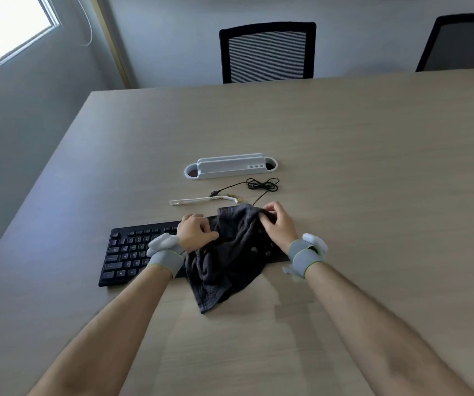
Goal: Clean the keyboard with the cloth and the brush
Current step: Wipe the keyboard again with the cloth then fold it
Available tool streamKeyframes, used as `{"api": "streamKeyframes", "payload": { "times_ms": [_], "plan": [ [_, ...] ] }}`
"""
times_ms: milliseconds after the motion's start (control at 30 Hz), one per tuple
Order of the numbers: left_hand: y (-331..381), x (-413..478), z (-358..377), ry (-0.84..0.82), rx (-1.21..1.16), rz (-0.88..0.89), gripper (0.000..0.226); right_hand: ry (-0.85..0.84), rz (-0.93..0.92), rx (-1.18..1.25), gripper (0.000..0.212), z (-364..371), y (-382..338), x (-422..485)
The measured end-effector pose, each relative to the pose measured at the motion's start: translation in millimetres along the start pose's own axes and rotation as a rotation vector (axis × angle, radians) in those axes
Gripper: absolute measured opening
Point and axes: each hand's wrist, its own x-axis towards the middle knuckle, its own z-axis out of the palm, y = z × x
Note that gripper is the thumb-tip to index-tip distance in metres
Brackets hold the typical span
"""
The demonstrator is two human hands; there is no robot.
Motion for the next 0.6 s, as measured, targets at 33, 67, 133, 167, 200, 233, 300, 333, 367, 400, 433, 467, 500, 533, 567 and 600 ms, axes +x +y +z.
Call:
{"api": "streamKeyframes", "payload": {
  "times_ms": [33, 67, 133, 167, 200, 233, 300, 333, 367, 400, 433, 467, 500, 533, 567, 600],
  "plan": [
    [5, -4, -5, -0.074, -0.184, 0.022, 0.023, -0.028, 0.081, 0.26, 0.015, -9, -9, 0],
    [10, -8, -9, -0.167, -0.314, 0.042, 0.028, -0.093, 0.153, 0.516, 0.022, -17, -17, 0],
    [20, -16, -18, -0.35, -0.411, 0.075, 0.028, -0.244, 0.212, 0.814, 0.027, -34, -35, 0],
    [24, -17, -22, -0.422, -0.431, 0.097, 0.029, -0.302, 0.199, 0.829, 0.027, -42, -43, -1],
    [28, -17, -26, -0.482, -0.449, 0.117, 0.034, -0.345, 0.169, 0.795, 0.027, -48, -51, -2],
    [31, -16, -30, -0.531, -0.462, 0.124, 0.045, -0.364, 0.132, 0.756, 0.026, -54, -58, -2],
    [38, -13, -38, -0.62, -0.442, 0.152, 0.07, -0.359, 0.056, 0.712, 0.026, -64, -71, -2],
    [44, -14, -45, -0.643, -0.366, 0.177, 0.07, -0.347, 0.008, 0.685, 0.027, -70, -78, -3],
    [49, -15, -52, -0.638, -0.266, 0.203, 0.058, -0.326, -0.045, 0.647, 0.027, -75, -84, -3],
    [56, -16, -61, -0.61, -0.174, 0.213, 0.04, -0.295, -0.093, 0.611, 0.027, -81, -89, -2],
    [63, -16, -71, -0.563, -0.112, 0.218, 0.025, -0.265, -0.136, 0.587, 0.027, -86, -94, -1],
    [69, -16, -81, -0.503, -0.082, 0.229, 0.018, -0.236, -0.17, 0.574, 0.027, -92, -97, 0],
    [75, -15, -91, -0.417, -0.079, 0.253, 0.018, -0.199, -0.202, 0.567, 0.026, -98, -101, 0],
    [81, -14, -102, -0.318, -0.093, 0.279, 0.02, -0.157, -0.238, 0.558, 0.026, -103, -107, 1],
    [85, -10, -110, -0.212, -0.094, 0.31, 0.022, -0.109, -0.275, 0.551, 0.025, -107, -111, 3],
    [90, -10, -119, -0.099, -0.097, 0.35, 0.022, -0.061, -0.319, 0.552, 0.025, -112, -116, 4]
  ]
}}
